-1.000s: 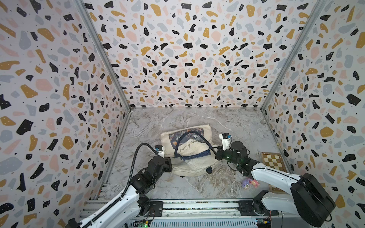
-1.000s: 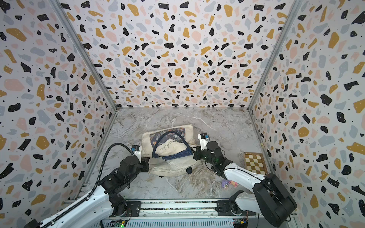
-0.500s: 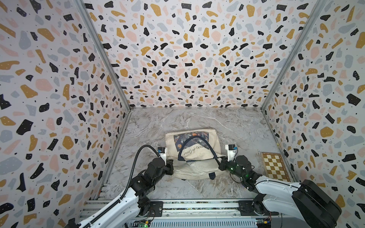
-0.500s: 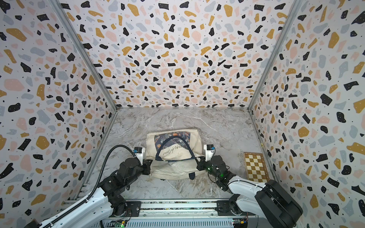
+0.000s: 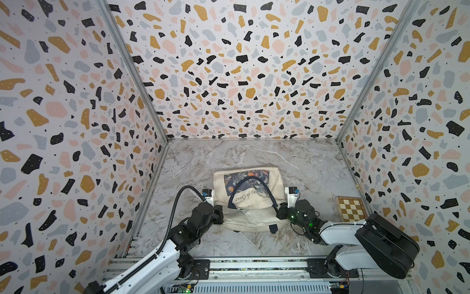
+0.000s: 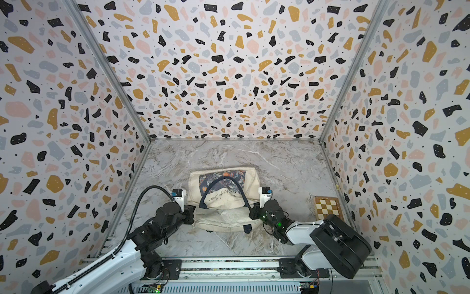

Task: Take out the books from the canvas bag
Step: Adjust the canvas bag at the center of the board.

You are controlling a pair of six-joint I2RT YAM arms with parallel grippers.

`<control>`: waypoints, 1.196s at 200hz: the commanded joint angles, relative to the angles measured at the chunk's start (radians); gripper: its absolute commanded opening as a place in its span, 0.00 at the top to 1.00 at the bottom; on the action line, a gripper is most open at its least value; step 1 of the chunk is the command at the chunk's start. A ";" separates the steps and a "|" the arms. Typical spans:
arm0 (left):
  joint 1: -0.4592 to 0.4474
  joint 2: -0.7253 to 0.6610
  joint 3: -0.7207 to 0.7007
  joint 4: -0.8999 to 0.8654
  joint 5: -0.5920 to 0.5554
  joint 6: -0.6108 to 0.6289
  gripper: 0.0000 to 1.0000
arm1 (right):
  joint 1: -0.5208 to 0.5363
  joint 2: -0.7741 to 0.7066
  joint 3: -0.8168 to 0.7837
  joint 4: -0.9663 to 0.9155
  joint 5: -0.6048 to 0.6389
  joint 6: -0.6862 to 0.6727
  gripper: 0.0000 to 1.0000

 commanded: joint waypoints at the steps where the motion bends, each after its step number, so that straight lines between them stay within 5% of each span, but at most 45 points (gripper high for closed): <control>1: 0.003 0.042 0.043 -0.020 -0.071 -0.028 1.00 | -0.013 0.103 0.105 0.027 0.021 -0.026 1.00; 62: 0.006 0.144 0.080 0.173 -0.143 0.026 1.00 | -0.116 0.380 0.363 0.066 -0.072 -0.021 1.00; 101: 0.006 0.189 0.055 0.239 -0.091 0.020 1.00 | -0.102 0.293 0.400 -0.059 -0.033 -0.049 1.00; 142: 0.005 0.125 0.009 0.295 -0.035 0.017 1.00 | -0.041 0.048 0.386 -0.227 0.103 -0.116 0.49; 200: 0.004 0.001 -0.046 0.326 -0.016 0.002 1.00 | 0.031 -0.243 0.383 -0.460 0.199 -0.110 0.25; 239: 0.004 -0.014 -0.057 0.331 -0.008 0.002 1.00 | 0.059 -0.387 0.375 -0.626 0.201 0.032 0.22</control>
